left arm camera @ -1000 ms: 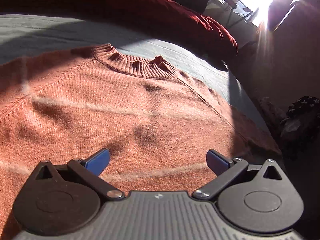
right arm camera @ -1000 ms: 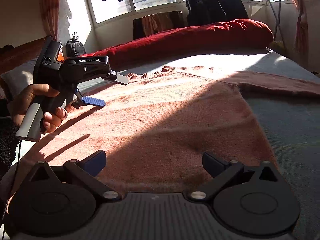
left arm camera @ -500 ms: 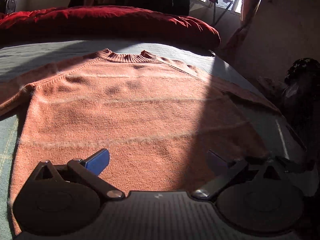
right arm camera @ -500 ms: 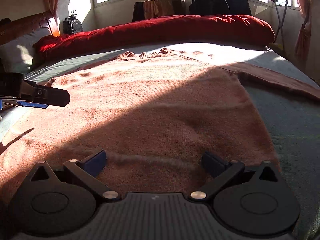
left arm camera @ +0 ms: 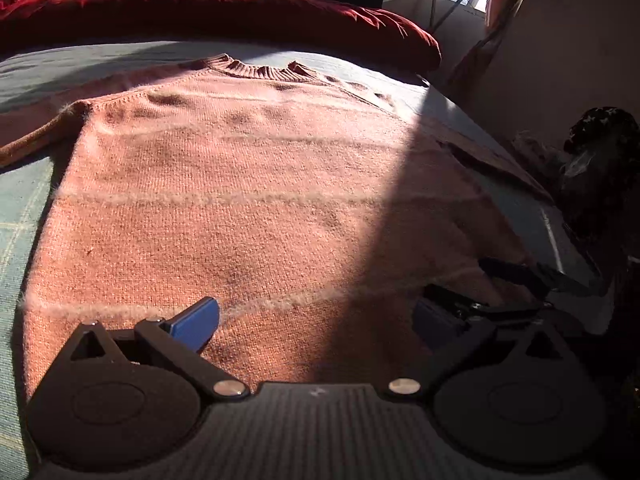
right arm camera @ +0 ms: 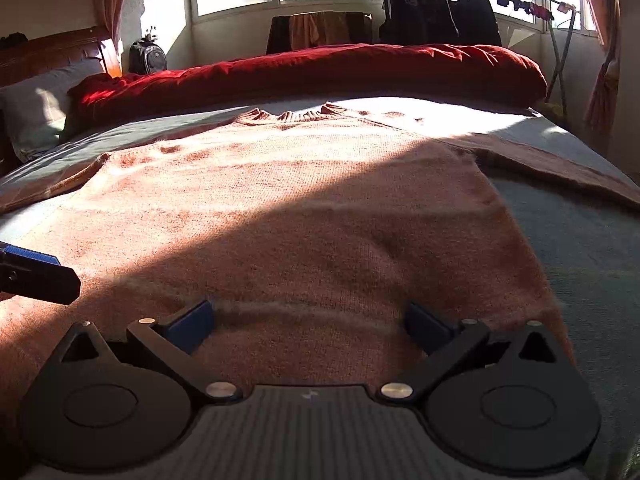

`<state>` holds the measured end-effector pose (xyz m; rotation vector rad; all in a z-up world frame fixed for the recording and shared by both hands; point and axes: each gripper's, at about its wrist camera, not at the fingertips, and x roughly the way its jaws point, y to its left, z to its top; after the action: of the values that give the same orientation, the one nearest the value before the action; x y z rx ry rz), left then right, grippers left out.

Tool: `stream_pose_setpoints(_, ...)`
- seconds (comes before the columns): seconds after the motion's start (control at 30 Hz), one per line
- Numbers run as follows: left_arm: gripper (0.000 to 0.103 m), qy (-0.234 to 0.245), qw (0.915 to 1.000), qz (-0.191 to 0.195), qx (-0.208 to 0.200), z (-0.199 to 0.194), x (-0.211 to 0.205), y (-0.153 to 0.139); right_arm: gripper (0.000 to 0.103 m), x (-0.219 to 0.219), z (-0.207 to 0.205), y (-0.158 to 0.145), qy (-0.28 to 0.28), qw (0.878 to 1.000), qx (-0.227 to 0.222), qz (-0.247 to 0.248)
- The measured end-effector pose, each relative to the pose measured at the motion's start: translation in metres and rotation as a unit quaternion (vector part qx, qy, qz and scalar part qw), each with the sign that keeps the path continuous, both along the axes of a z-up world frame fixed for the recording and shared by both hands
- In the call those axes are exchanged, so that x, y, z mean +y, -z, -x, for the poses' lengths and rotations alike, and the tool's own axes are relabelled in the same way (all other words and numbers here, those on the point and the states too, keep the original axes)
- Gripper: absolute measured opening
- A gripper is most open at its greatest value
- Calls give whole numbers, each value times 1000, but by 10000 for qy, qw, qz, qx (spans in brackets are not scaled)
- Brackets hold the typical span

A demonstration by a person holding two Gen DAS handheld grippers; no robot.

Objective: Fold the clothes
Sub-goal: 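Move the left gripper along the sweater body toward the other sleeve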

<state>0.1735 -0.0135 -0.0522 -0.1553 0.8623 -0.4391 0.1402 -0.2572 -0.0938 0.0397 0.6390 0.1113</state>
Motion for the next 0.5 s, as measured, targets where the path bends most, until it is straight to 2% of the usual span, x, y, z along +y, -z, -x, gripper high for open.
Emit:
stream_pose_setpoints(0.3,102,-528,9976,38,-455,-30,60,-43,103,0,3,-6,-45,10000,-37,-3)
stream_pose_setpoints(0.5,102,-931,9922,335,-753,-84,114,-68,103,-7,-6,-24,-9,9976,-109,-680)
